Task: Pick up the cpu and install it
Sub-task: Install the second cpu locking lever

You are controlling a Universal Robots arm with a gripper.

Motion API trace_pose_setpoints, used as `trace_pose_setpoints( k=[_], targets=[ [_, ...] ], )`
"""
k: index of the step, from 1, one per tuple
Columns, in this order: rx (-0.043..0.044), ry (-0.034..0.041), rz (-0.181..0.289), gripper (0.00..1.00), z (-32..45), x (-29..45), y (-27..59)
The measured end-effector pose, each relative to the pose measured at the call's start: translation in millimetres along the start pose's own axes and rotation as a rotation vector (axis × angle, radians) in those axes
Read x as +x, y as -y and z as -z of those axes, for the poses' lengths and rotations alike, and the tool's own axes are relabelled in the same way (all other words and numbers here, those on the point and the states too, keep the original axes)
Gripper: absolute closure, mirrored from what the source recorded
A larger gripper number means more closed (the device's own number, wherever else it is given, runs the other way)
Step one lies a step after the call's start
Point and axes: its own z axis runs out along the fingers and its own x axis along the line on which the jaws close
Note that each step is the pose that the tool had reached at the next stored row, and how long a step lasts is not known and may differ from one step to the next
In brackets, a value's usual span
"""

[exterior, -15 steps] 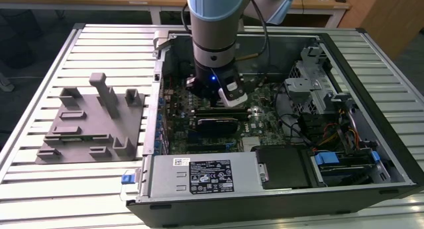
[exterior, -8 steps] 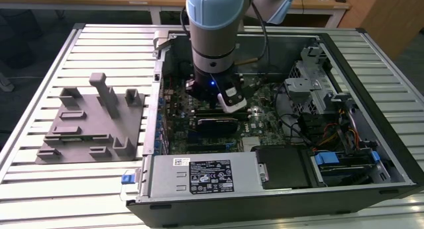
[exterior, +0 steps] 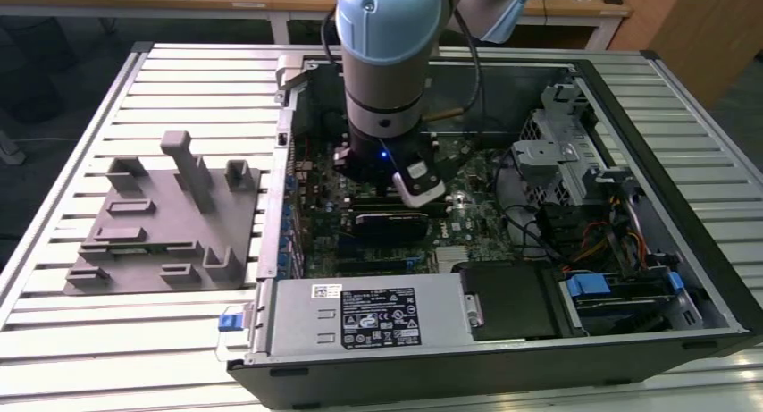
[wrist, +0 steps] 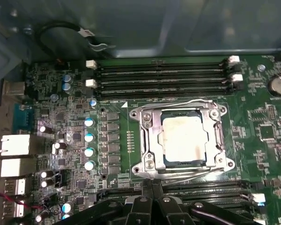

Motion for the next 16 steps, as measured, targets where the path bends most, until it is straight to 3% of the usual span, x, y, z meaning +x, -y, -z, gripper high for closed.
trace_pose_setpoints(
  k=[3, 11, 16],
  targets=[
    [-0.0052, -0.0048, 0.02, 0.89, -0.9, 0.2, 0.3],
    [-0.025, -0.0055, 0.02, 0.89, -4.8, 1.3, 1.1],
    [-0.0288, -0.0056, 0.019, 0.89, -7.1, 4.8, 1.8]
  ],
)
